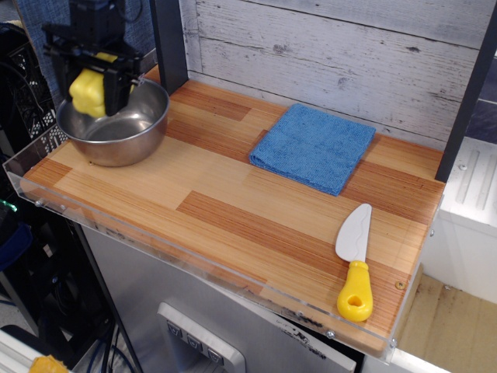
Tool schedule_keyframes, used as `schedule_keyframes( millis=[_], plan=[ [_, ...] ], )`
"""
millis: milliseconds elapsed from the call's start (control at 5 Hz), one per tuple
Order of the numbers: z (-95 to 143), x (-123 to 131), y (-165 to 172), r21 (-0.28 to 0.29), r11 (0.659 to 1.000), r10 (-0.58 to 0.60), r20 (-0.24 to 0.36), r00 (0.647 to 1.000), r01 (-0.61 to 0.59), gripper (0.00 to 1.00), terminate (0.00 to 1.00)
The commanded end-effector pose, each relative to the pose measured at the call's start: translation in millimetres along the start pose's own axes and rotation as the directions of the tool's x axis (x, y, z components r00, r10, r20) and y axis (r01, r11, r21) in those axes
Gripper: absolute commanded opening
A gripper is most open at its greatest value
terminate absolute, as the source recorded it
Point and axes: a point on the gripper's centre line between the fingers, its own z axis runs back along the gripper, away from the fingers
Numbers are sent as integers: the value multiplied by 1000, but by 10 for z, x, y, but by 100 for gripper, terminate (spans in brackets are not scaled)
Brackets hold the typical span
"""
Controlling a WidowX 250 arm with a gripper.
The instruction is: Place the capsicum into the steel pot.
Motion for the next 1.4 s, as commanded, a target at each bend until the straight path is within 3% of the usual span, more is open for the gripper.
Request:
schedule_keyframes(
  millis=[0,200,600,800,1200],
  plan=[
    [42,69,252,-37,999,36,-8,999,-36,0,0],
    [71,56,245,-42,999,34,-6,999,-34,100,0],
    [233,7,148,-21,1000,3,15,1000,-3,100,0],
    [592,-46,-16,-31,999,-23,45,999,25,100,0],
    [1055,-89,-555,-71,989,-117,145,982,128,100,0]
  ],
)
